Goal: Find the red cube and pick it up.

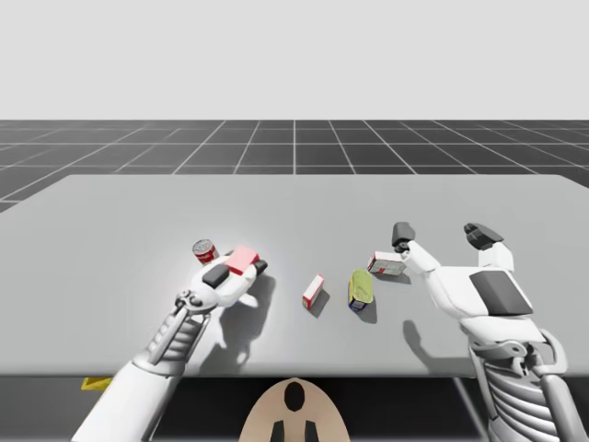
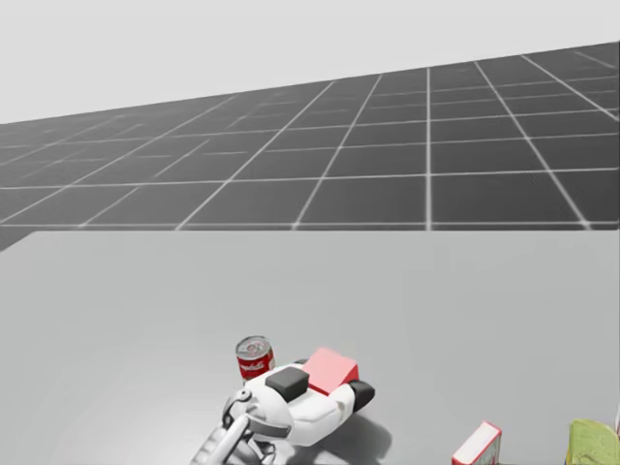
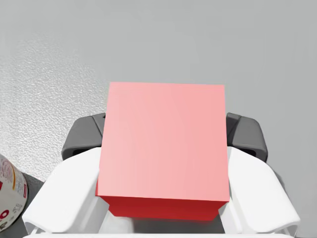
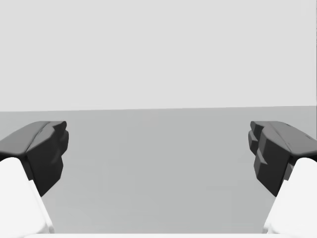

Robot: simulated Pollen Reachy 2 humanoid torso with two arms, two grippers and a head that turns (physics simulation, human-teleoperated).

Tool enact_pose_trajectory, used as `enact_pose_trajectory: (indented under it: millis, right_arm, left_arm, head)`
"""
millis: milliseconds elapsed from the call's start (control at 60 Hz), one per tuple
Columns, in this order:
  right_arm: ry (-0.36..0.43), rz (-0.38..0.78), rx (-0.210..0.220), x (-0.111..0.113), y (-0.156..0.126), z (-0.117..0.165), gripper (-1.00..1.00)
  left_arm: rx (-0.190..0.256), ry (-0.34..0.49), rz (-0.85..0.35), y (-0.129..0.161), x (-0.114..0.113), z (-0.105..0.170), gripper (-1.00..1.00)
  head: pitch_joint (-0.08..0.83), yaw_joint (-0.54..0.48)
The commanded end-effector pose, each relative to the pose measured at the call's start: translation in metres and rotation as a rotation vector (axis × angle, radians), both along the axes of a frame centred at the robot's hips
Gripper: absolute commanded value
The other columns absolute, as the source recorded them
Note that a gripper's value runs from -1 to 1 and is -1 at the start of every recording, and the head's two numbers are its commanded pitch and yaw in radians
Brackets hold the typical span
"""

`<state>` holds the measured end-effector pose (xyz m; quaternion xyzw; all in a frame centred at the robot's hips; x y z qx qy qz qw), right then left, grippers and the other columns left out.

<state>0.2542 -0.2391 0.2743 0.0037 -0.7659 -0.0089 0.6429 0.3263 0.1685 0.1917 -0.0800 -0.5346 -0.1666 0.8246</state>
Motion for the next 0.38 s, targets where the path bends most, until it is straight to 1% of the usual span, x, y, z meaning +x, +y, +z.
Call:
enact_pose_trajectory:
  millis: [17,67,83,117,133,167,183,200,233,250,300,317,367,383]
  right_arm:
    - [0.001,-0.004,0.012,0.000,0.000,0.000,-1.00]
    - [0.001,-0.005,0.014,0.000,0.000,0.000,-1.00]
    - [0.001,-0.005,0.016,0.000,0.000,0.000,-1.00]
    - [0.001,-0.005,0.018,0.000,0.000,0.000,-1.00]
    - [0.002,-0.007,0.021,0.000,-0.001,0.000,-1.00]
    - [0.001,-0.006,0.022,0.000,-0.001,0.001,-1.00]
    - [-0.001,-0.006,0.021,0.000,-0.001,0.001,-1.00]
    - [-0.002,-0.005,0.020,0.000,-0.002,0.001,-1.00]
    - [-0.004,-0.005,0.019,0.000,-0.002,0.001,-1.00]
    - [-0.007,-0.005,0.018,0.000,-0.002,0.001,-1.00]
    - [-0.011,-0.004,0.013,0.000,-0.003,0.001,-1.00]
    - [-0.014,-0.001,0.010,0.000,-0.003,0.001,-1.00]
    - [-0.018,0.000,0.007,0.000,-0.004,0.000,-1.00]
    - [-0.023,0.005,0.004,0.000,-0.004,0.000,-1.00]
  left_arm:
    - [0.048,-0.025,0.042,0.007,-0.005,0.055,1.00]
    - [0.048,-0.045,0.043,0.009,-0.007,0.064,1.00]
    - [0.050,-0.068,0.045,0.011,-0.009,0.072,1.00]
    - [0.050,-0.081,0.045,0.012,-0.010,0.078,1.00]
    - [0.051,-0.102,0.047,0.014,-0.012,0.087,1.00]
    - [0.052,-0.117,0.050,0.015,-0.013,0.093,1.00]
    - [0.053,-0.126,0.052,0.015,-0.014,0.096,1.00]
    - [0.051,-0.150,0.053,0.016,-0.016,0.105,1.00]
    - [0.050,-0.165,0.053,0.017,-0.018,0.111,1.00]
    - [0.049,-0.189,0.055,0.018,-0.021,0.120,1.00]
    - [0.048,-0.217,0.057,0.019,-0.024,0.129,1.00]
    - [0.045,-0.246,0.060,0.019,-0.027,0.139,1.00]
    - [0.039,-0.279,0.063,0.020,-0.031,0.150,1.00]
    - [0.035,-0.302,0.063,0.020,-0.034,0.158,1.00]
  head:
    - [0.291,0.26]
    - [0.288,0.26]
    - [0.285,0.26]
    - [0.284,0.26]
    - [0.281,0.26]
    - [0.280,0.26]
    - [0.279,0.26]
    - [0.277,0.26]
    - [0.276,0.26]
    - [0.275,0.26]
    - [0.274,0.26]
    - [0.273,0.25]
    - [0.273,0.25]
    - [0.272,0.25]
